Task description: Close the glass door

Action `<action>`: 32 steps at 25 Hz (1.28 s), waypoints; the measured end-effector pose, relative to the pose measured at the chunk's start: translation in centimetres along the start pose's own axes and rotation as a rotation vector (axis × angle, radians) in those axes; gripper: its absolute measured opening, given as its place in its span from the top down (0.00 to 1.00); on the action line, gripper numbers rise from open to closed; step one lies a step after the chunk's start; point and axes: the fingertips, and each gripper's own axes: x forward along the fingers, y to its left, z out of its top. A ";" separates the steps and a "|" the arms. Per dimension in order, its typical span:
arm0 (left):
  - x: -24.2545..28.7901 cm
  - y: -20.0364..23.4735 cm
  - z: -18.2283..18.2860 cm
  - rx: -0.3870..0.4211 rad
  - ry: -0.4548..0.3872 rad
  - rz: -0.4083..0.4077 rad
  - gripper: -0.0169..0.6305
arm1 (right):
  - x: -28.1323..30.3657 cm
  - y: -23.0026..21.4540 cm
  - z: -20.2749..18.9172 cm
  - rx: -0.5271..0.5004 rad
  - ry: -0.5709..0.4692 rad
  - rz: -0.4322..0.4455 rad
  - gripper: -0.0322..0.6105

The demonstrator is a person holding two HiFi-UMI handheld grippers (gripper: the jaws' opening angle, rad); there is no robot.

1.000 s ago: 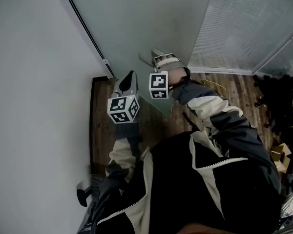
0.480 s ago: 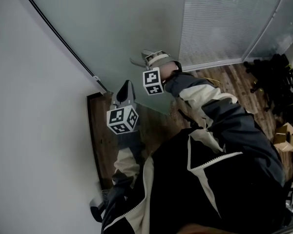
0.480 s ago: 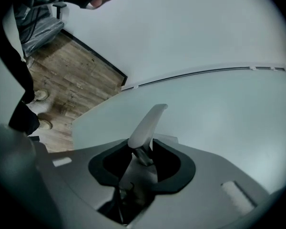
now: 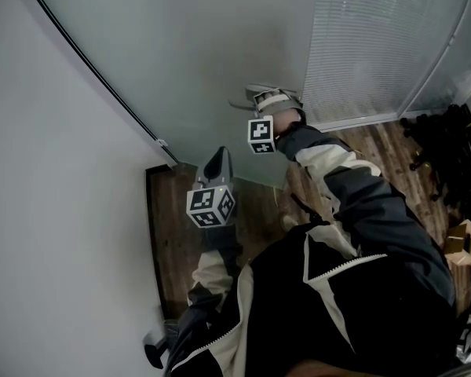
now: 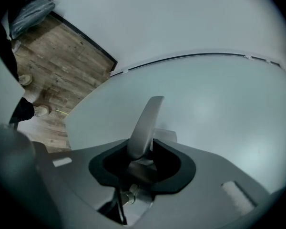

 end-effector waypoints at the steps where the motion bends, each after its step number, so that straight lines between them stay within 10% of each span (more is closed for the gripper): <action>1: 1.0 0.0 -0.2 0.005 0.008 -0.003 0.97 | 1.0 -0.4 -0.5 0.013 0.001 -0.013 0.74; 17: 16.7 -1.8 2.0 0.079 0.046 0.038 0.97 | 15.3 -7.3 -8.4 0.127 -0.063 -0.055 0.75; 32: 20.5 -0.1 0.1 0.114 0.100 0.109 0.97 | 27.1 -12.1 -10.9 0.111 -0.048 -0.066 0.75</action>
